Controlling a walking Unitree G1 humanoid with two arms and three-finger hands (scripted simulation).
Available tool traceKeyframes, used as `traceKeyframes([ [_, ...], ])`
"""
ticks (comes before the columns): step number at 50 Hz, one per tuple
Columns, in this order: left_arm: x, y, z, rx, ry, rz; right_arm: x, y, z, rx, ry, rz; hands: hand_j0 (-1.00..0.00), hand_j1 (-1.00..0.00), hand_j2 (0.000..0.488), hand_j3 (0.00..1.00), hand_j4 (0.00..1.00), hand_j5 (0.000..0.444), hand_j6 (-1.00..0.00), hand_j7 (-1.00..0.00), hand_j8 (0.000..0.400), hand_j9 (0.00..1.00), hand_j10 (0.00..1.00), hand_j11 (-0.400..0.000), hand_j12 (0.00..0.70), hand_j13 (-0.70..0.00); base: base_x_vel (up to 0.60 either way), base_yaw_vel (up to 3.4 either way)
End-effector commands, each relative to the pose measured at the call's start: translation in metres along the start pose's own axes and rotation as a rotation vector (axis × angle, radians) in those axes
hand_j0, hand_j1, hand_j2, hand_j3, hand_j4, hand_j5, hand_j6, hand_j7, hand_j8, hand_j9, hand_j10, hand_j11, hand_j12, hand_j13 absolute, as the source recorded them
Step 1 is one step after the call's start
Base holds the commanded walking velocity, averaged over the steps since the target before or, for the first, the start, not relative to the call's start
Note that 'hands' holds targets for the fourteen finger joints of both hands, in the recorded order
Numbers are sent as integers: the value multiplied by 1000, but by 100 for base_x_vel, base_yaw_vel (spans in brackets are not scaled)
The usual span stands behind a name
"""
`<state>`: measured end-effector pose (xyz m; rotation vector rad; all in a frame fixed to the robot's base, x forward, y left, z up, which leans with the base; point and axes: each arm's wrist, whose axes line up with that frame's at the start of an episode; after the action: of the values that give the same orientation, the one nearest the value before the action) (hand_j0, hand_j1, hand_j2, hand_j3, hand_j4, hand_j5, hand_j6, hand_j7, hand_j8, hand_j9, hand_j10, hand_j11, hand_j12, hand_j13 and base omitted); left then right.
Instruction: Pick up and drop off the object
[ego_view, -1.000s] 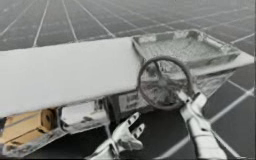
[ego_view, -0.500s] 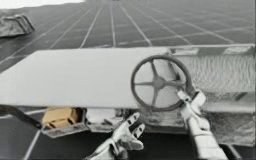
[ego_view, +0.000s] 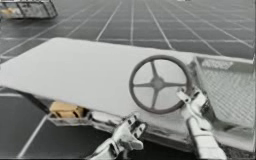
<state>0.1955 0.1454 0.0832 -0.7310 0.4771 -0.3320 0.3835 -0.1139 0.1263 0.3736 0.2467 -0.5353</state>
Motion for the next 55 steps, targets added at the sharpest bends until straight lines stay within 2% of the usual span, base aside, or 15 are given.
traceKeyframes([
  [1, -2, -1, 1, 6, -9, 3, -3, 6, 4, 19, -13, 24, 0, 0, 0, 1000, 1000, 0, 0, 0, 0, 1000, 1000, -400, 0, -700, 16, 27],
  [2, -2, -1, 1, 6, -9, 3, -3, 6, 4, 19, -13, 24, 0, 0, 0, 1000, 1000, 0, 0, 0, 0, 1000, 1000, -400, 0, -700, 16, 26],
  [3, 136, -2, 144, 63, -25, -38, 124, 126, 76, 75, -57, 22, 0, 0, 0, 1000, 1000, 0, 0, 0, 0, 1000, 1000, -400, 0, -700, 0, -6],
  [15, 167, -25, 139, 57, 27, -147, 185, 109, 248, -19, -360, -85, 0, 0, 0, 1000, 1000, 0, 0, 0, 0, 1000, 1000, -400, 0, -700, 0, -13],
  [22, 166, -75, 141, 183, 54, -210, 134, -40, 405, 125, -583, -321, 0, 0, 0, 1000, 1000, 0, 0, 0, 0, 1000, 1000, -400, 0, -700, 0, -23],
  [29, 178, -119, 102, 304, 118, -223, 135, -237, 365, 292, -494, -592, 0, 0, 0, 1000, 1000, 0, 0, 0, 0, 1000, 1000, -400, 0, -700, 0, -33],
  [36, 164, -124, 98, 289, 105, -191, 141, -258, 324, 306, -402, -653, 0, 0, 0, 1000, 1000, 0, 0, 0, 0, 1000, 1000, -400, 0, -700, 0, -38],
  [37, 157, -119, 102, 269, 95, -200, 143, -252, 313, 283, -378, -653, 0, 0, 0, 932, 1000, 34, 0, 0, 0, 1000, 1000, -400, 0, -700, 0, -31],
  [38, 155, -115, 108, 253, 89, -189, 156, -251, 315, 265, -342, -643, 0, 0, 0, 211, 978, 383, 0, 0, 0, 1000, 1000, -400, 0, -700, 0, -29],
  [39, 148, -113, 113, 244, 76, -164, 151, -235, 311, 243, -337, -636, 0, 0, 0, 0, 190, 95, 0, 0, 0, 1000, 1000, -400, 0, -700, 0, -26],
  [40, 152, -110, 115, 233, 69, -171, 157, -224, 319, 227, -336, -641, 0, 0, 0, 0, 0, 0, 0, 0, 0, 932, 1000, -400, 0, -700, 0, -23],
  [41, 150, -106, 119, 220, 59, -154, 160, -210, 317, 211, -331, -623, 0, 0, 0, 0, 0, 0, 0, 0, 0, 211, 978, -391, 0, -684, 0, -19],
  [42, 144, -99, 119, 231, 39, -146, 163, -205, 315, 193, -311, -612, 0, 0, 0, 0, 0, 0, 0, 0, 0, 0, 190, -76, 0, -133, 0, -16],
  [43, 140, -102, 115, 213, 30, -153, 162, -199, 317, 178, -309, -597, 0, 0, 0, 0, 0, 0, 0, 0, 0, 0, 0, 0, 0, 0, 0, -13],
  [55, 141, -123, 132, 213, -75, -207, 80, -151, 263, -91, -357, -350, 0, 0, 0, 0, 0, 0, 0, 0, 0, 0, 0, 0, 0, 0, 0, -7],
])
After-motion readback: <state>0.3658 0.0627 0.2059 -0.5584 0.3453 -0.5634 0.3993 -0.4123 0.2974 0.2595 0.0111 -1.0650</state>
